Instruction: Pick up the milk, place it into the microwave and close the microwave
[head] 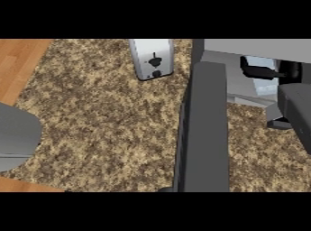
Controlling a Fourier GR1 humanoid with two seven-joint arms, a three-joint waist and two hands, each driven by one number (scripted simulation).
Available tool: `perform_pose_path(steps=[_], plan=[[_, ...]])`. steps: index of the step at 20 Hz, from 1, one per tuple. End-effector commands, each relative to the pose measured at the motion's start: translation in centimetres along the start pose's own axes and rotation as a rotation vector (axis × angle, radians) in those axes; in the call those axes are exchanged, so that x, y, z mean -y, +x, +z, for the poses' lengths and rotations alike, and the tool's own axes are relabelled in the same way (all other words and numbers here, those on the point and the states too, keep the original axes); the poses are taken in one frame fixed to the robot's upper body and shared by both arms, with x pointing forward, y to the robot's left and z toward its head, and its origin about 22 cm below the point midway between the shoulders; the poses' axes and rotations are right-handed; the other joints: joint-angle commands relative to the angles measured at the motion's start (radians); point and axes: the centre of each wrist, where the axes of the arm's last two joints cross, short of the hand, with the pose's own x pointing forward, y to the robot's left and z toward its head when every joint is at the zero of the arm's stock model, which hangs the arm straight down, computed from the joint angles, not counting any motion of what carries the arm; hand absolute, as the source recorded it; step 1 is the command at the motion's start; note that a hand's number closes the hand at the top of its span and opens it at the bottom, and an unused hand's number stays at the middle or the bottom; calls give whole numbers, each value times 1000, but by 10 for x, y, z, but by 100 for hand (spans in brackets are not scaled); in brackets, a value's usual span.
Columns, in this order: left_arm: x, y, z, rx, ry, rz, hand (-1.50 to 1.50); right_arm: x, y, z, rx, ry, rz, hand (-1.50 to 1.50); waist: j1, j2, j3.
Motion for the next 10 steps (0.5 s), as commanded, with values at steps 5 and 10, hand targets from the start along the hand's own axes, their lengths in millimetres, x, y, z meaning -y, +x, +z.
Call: perform_pose_path(steps=[5, 10], plan=[[-1, -2, -6, -6, -10, -18, -150, 14, 2, -7, -6, -21, 24, 150, 22, 12, 1], [-5, 4, -11, 2, -24, -56, -150, 20, 2, -10, 7, -43, 23, 150, 28, 16, 3]])
